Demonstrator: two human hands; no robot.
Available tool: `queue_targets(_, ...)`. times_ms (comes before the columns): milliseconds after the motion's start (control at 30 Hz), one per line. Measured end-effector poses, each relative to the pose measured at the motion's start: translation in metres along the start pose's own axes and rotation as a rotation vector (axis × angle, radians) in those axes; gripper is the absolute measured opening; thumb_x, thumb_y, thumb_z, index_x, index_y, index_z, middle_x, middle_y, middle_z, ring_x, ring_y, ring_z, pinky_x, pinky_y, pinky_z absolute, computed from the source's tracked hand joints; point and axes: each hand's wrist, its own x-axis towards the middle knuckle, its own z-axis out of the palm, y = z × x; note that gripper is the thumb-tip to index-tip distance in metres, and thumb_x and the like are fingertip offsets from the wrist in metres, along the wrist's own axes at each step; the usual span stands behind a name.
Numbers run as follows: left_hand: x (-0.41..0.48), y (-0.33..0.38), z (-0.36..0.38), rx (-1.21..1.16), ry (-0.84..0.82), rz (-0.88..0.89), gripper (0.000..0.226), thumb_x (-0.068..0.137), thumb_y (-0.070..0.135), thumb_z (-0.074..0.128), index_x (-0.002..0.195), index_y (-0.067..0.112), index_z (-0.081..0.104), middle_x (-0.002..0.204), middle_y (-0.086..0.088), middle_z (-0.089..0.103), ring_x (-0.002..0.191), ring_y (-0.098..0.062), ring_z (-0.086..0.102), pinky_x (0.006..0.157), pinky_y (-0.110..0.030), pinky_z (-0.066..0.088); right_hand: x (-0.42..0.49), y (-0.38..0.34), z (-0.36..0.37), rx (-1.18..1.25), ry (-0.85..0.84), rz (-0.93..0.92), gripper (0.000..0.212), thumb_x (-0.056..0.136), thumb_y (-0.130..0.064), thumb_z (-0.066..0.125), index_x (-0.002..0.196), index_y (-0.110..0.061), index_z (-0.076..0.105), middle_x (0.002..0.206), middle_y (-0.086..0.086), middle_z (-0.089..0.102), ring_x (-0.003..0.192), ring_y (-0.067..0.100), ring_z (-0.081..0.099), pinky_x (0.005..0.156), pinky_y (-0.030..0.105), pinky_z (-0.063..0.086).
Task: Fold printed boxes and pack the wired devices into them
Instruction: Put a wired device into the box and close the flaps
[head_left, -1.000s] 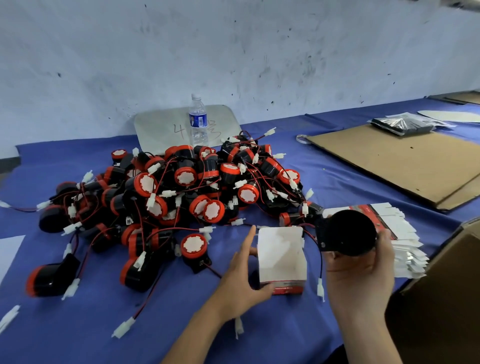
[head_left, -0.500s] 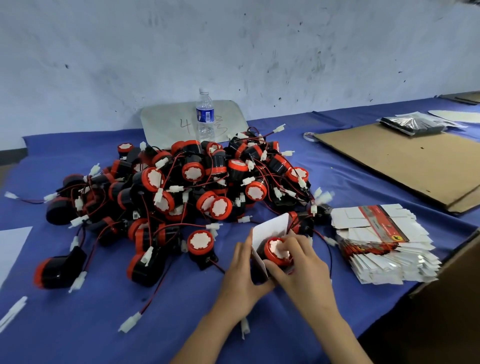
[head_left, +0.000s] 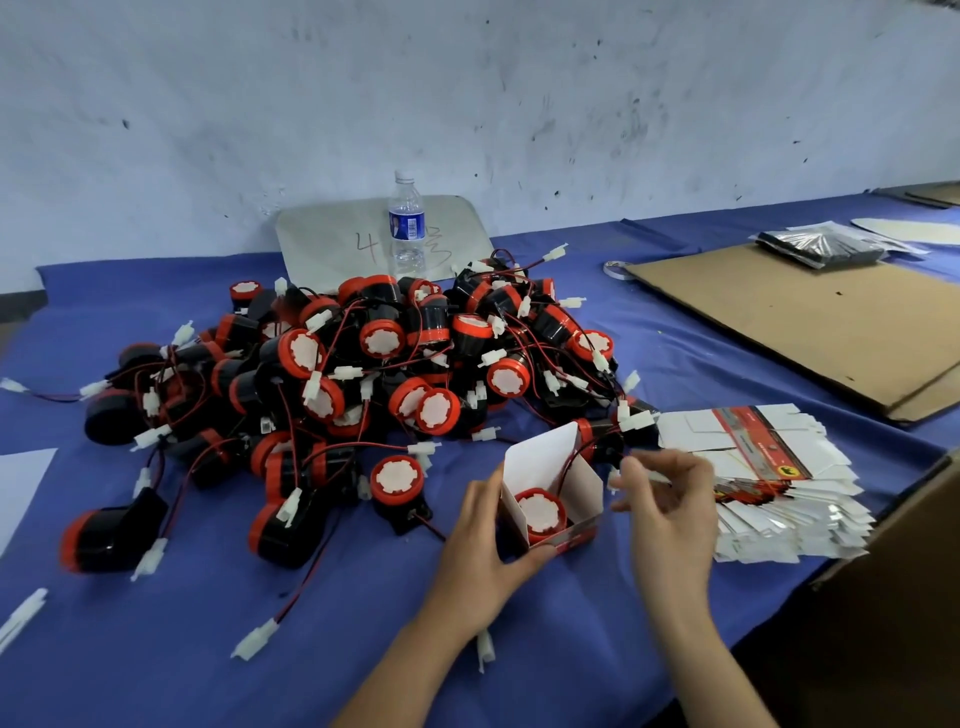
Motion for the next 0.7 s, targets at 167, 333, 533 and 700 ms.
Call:
queue_targets(167, 0.001, -0.002, 0.001, -0.015, -0.001, -0.012, 0.071, 0.079, 0.045, 0.076, 0.137, 0.037, 0.035, 0.121, 0.02, 0.042, 0.112, 0.007, 0.048, 0.082, -0.004, 0.042, 0.037, -0.023, 0.011, 0.22, -0.106, 0.204, 0.03, 0.094, -0.014, 0.06, 0.119, -0.025, 0.047, 0.088, 0.003, 0.07, 0.074, 0.012, 0.069, 0.06, 0.02, 0.054)
queue_targets(333, 0.001, -0.003, 0.001, -0.028, -0.005, -0.007, 0.071, 0.077, 0.047, 0.076, 0.136, 0.038, 0.036, 0.121, 0.021, 0.043, 0.113, 0.009, 0.047, 0.087, -0.01, 0.044, 0.032, -0.024, 0.023, 0.203, -0.157, 0.038, 0.013, 0.093, -0.003, 0.059, 0.102, -0.013, 0.058, 0.082, 0.007, 0.072, 0.069, 0.013, 0.065, 0.065, 0.022, 0.055)
queue_targets(533, 0.001, -0.003, 0.002, -0.051, -0.004, 0.007, 0.072, 0.078, 0.046, 0.075, 0.138, 0.034, 0.037, 0.12, 0.018, 0.044, 0.113, 0.006, 0.049, 0.089, -0.009, 0.044, 0.019, -0.009, 0.017, -0.06, -0.358, -0.221, 0.033, 0.096, -0.005, 0.053, 0.107, -0.035, 0.062, 0.082, -0.015, 0.068, 0.072, 0.002, 0.06, 0.067, 0.015, 0.047)
queue_targets(700, 0.002, -0.003, 0.002, -0.053, 0.014, -0.019, 0.072, 0.079, 0.042, 0.076, 0.138, 0.035, 0.036, 0.123, 0.019, 0.044, 0.114, 0.006, 0.048, 0.088, -0.006, 0.042, 0.015, 0.013, -0.005, -0.462, -0.368, -0.439, 0.028, 0.093, -0.002, 0.058, 0.115, -0.018, 0.064, 0.092, -0.006, 0.071, 0.072, 0.009, 0.06, 0.061, 0.011, 0.042)
